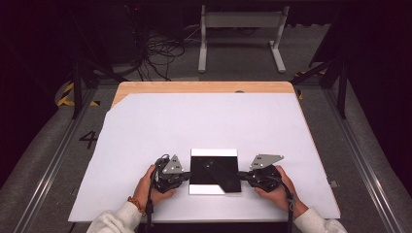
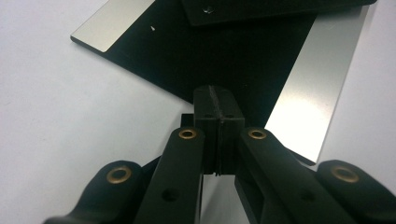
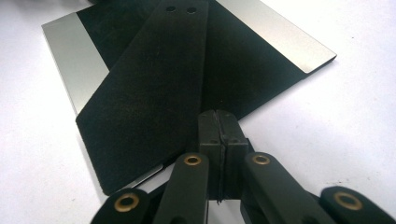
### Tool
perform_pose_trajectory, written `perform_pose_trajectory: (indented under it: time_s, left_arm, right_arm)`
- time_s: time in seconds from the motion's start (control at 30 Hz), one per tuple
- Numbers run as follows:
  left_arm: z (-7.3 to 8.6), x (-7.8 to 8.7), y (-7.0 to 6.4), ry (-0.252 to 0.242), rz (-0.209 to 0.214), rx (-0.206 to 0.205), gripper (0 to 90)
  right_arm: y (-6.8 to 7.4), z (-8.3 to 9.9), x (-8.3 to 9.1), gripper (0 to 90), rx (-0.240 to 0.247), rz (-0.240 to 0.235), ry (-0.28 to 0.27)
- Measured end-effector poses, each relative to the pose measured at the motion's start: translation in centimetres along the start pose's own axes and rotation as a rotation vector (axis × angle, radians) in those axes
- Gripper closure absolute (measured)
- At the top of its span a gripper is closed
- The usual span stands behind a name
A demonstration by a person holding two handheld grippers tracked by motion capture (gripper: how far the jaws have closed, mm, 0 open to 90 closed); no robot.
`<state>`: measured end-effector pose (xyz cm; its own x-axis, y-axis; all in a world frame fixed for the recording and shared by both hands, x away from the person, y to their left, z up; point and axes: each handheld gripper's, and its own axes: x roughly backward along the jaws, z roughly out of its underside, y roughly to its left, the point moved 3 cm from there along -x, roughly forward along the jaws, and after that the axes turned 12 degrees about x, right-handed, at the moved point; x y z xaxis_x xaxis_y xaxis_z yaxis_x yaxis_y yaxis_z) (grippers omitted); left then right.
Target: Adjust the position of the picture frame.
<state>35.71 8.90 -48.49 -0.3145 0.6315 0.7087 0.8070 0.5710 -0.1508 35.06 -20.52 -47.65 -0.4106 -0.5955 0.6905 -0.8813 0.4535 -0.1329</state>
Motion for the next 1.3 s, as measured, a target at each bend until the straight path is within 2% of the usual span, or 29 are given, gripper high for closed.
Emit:
perform_pose_trajectory:
  time_s: [0.2,0.33,0.53,0.63,0.73,0.83,0.87,0.9,1.0,1.1,1.2,1.3]
  left_arm:
    - [-0.5,-0.4,-0.3,0.002,-0.011,-0.020,89.9]
    - [-0.6,-0.6,-0.2,-0.001,0.007,-0.003,89.8]
    - [-1.1,-1.0,-0.4,0.003,-0.015,-0.024,89.9]
    - [-1.0,-1.0,-0.3,0.001,-0.004,-0.015,89.8]
    - [-1.1,-1.0,-0.3,0.004,-0.012,-0.030,89.7]
    - [-1.0,-0.9,-0.3,-0.005,-0.009,-0.024,87.9]
    - [-0.9,-0.8,-0.2,-0.006,-0.001,-0.017,87.9]
    - [-0.8,-0.5,0.0,0.000,0.002,-0.022,79.9]
    - [-0.4,-0.1,0.1,0.001,0.002,-0.035,80.6]
    - [0.2,0.8,0.3,-0.020,0.010,-0.040,76.8]
    - [0.9,1.9,0.6,-0.028,-0.027,-0.078,72.8]
    - [1.4,2.9,0.8,-0.057,-0.028,-0.065,69.1]
  right_arm:
    - [-0.5,0.2,0.2,90.0,-0.019,0.006,0.006]
    - [-0.6,0.3,0.3,90.0,-0.019,0.009,0.008]
    - [-0.8,0.5,0.6,90.0,-0.024,0.021,0.011]
    - [-0.8,0.6,0.6,90.0,-0.023,0.022,0.012]
    - [-0.8,0.6,0.6,90.0,-0.023,0.021,0.009]
    - [-0.9,0.6,0.6,89.0,-0.021,0.020,0.012]
    - [-0.9,0.5,0.6,88.7,-0.020,0.021,0.013]
    - [-0.9,0.4,0.8,88.7,-0.015,0.023,0.009]
    - [-1.0,0.4,1.1,88.7,-0.017,0.029,0.003]
    - [-1.2,0.4,1.5,88.7,-0.024,0.036,-0.005]
    - [-1.2,0.4,1.9,87.7,-0.028,0.040,-0.009]
    - [-1.1,0.5,2.5,86.8,-0.029,0.046,-0.011]
